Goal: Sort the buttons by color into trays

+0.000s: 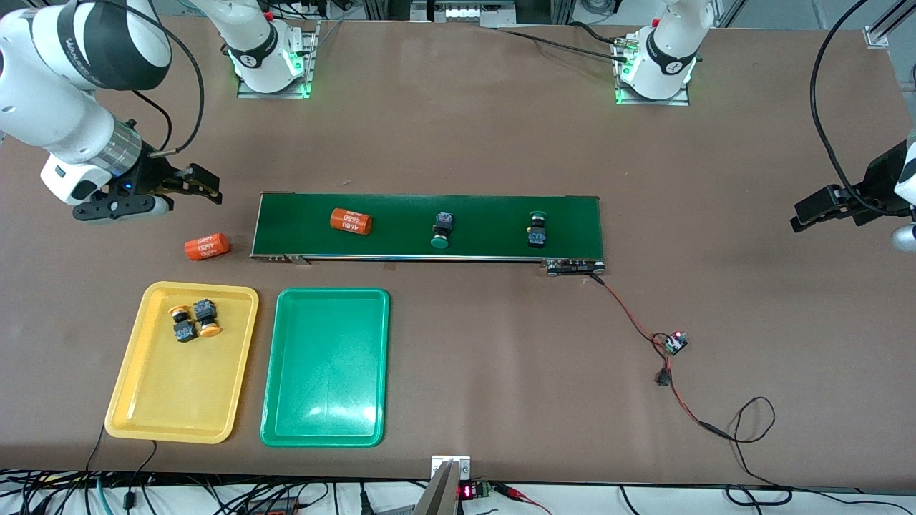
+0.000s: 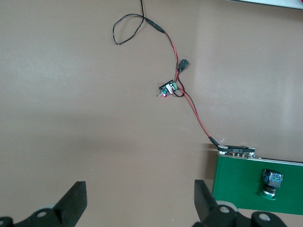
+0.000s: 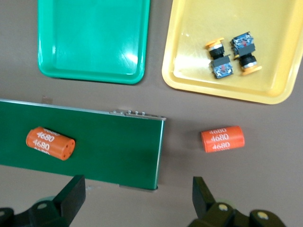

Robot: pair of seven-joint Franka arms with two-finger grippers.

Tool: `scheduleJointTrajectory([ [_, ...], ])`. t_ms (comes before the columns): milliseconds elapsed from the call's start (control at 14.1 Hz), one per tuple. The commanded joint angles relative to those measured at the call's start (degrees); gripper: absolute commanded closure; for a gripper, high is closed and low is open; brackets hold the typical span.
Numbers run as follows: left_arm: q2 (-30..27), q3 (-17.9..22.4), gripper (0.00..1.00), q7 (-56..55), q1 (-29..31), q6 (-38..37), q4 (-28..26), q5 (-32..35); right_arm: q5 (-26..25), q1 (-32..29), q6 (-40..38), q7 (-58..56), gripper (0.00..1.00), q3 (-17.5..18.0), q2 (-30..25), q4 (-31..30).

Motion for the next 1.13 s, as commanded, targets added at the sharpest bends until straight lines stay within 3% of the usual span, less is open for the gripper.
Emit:
scheduleJointTrajectory([
  [0, -0.25, 3.17, 0.0, 1.31, -3.04, -0.72, 0.43, -1.11, 1.43, 0.4, 1.32, -0.05, 0.0, 0.19, -1.43, -2.29],
  [142, -0.77, 18.06, 0.0, 1.31, -16.88, -0.9, 0.43, -1.37, 1.43, 0.4, 1.67, -0.05, 0.0, 0.28, -4.06, -5.1],
  [212, -0.78, 23.19, 0.0, 1.31, -20.96, -0.9, 0.43, -3.46, 1.43, 0.4, 1.93, -0.05, 0.0, 0.37, -5.73, -6.68],
  [566, -1.92, 24.21, 0.0, 3.59, -21.88, -0.63, -0.62, -4.8, 1.52, 0.31, 4.3, -0.05, 0.0, 2.03, -11.8, -12.83],
  [849, -1.92, 24.03, 0.0, 9.9, -21.61, -1.16, -0.36, -4.54, 3.62, -0.22, 9.39, 3.37, 0.0, 6.25, -12.07, -14.77],
  [1061, -1.74, 24.03, 0.0, 5.11, -21.53, -1.25, -0.53, -4.45, 3.98, -0.3, 13.7, 7.49, 0.0, 8.97, -11.54, -16.27],
])
